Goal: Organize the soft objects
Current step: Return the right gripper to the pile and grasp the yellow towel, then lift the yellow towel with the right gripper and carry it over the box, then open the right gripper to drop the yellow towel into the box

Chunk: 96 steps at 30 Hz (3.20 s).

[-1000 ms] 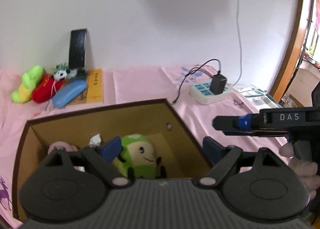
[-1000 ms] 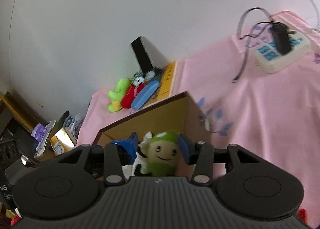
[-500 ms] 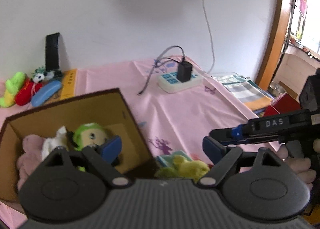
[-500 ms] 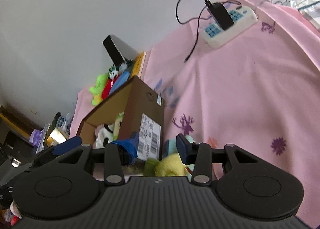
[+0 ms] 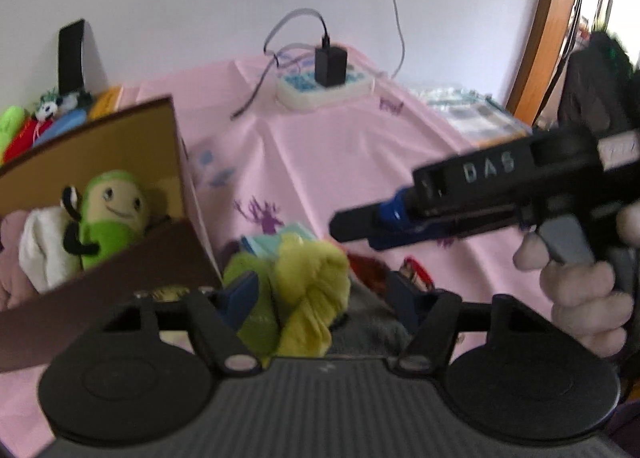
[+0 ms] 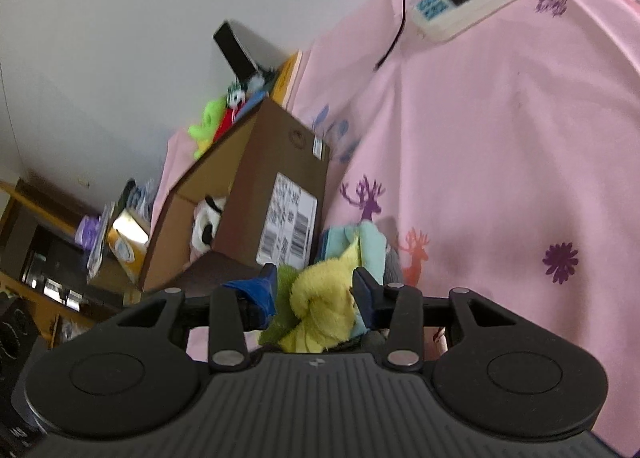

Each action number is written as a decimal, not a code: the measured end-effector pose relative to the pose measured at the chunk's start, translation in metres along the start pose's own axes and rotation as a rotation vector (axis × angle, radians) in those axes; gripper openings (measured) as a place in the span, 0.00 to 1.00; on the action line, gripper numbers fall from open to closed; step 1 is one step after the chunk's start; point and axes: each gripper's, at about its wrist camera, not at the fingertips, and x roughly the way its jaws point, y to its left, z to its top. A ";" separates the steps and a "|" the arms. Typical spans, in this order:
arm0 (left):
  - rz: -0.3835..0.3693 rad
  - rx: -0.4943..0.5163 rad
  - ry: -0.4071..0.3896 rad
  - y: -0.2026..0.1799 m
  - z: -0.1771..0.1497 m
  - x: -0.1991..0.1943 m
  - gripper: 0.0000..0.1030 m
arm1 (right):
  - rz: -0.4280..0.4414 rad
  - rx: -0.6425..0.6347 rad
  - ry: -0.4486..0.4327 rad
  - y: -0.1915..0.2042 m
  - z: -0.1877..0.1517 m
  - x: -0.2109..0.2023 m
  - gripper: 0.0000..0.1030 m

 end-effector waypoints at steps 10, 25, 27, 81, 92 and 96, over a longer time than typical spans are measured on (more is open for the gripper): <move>0.030 -0.001 0.072 -0.006 -0.011 0.029 0.61 | -0.039 -0.069 0.043 -0.003 -0.001 0.017 0.29; -0.009 -0.010 0.083 0.007 0.002 0.046 0.46 | 0.003 -0.097 0.115 -0.005 0.001 0.043 0.24; -0.031 -0.004 0.060 0.008 0.006 0.040 0.46 | 0.013 -0.104 0.091 -0.004 0.004 0.038 0.22; -0.090 -0.207 -0.140 0.177 0.050 -0.007 0.59 | -0.106 -0.235 -0.339 0.109 0.063 0.077 0.21; 0.055 -0.173 -0.076 0.141 0.058 -0.022 0.62 | -0.215 -0.211 -0.365 0.095 0.038 0.042 0.23; 0.130 -0.163 -0.054 0.124 0.058 -0.025 0.64 | -0.252 -0.242 -0.371 0.092 0.029 0.033 0.24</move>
